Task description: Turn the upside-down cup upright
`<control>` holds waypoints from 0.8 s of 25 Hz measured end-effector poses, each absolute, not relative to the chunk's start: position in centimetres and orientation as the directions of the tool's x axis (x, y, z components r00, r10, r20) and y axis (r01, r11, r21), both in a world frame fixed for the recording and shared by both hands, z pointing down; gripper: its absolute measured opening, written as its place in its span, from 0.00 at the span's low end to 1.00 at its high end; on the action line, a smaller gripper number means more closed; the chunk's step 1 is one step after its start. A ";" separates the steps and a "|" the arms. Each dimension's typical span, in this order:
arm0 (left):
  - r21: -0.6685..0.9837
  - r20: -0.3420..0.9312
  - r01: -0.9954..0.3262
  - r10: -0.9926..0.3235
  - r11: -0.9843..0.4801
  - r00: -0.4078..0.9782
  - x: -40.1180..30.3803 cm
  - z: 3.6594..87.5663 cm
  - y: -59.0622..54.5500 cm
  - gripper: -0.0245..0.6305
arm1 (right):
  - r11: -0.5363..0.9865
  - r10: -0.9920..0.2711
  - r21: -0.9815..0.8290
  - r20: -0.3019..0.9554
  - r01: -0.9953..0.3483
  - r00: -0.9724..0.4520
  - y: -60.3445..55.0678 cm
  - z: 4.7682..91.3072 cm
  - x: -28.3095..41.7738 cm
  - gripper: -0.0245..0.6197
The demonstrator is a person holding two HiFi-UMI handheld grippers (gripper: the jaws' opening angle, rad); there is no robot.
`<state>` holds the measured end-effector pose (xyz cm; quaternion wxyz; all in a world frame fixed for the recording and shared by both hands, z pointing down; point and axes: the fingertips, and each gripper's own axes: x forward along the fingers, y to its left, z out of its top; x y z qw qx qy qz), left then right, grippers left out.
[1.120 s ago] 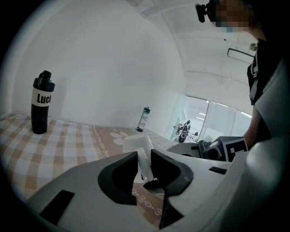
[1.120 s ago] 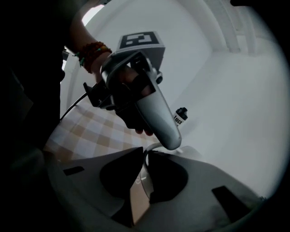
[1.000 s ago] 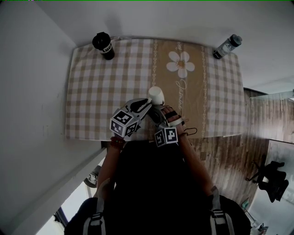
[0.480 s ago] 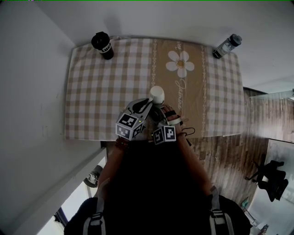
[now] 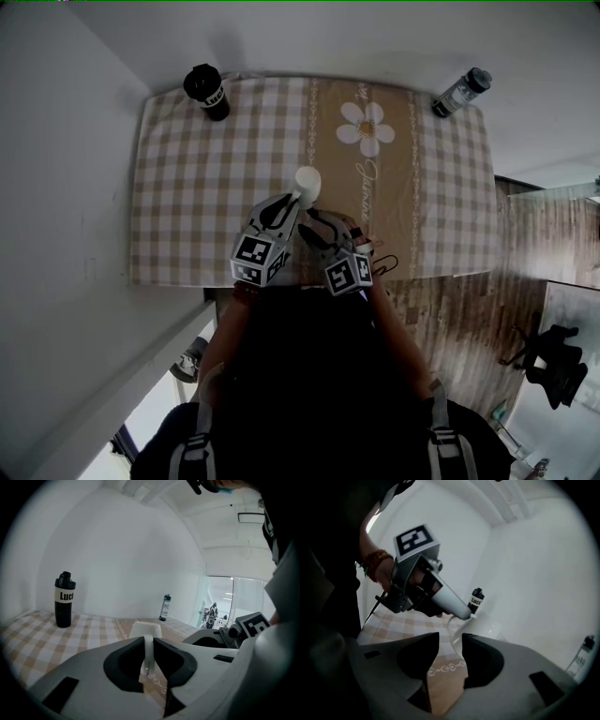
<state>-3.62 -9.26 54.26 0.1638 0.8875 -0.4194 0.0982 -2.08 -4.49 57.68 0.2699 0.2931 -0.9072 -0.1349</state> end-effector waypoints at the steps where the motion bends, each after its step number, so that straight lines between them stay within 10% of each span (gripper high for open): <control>1: 0.206 0.300 -0.777 -0.718 -0.594 0.628 -3.8 54.0 -9.4 0.14 | 0.787 -0.615 0.361 0.395 -0.500 -0.682 -4.9 57.5 -1.1 0.29; 13: 0.178 0.208 -0.683 -0.651 -0.709 0.730 -1.9 54.5 -7.3 0.14 | 0.779 -0.559 -0.141 0.285 -0.611 -0.778 -8.7 56.3 3.2 0.53; 20: 0.097 0.158 -0.608 -0.591 -0.788 0.791 -0.4 52.6 -5.9 0.14 | 0.798 -0.550 -0.104 0.278 -0.594 -0.788 -8.9 55.1 2.4 0.51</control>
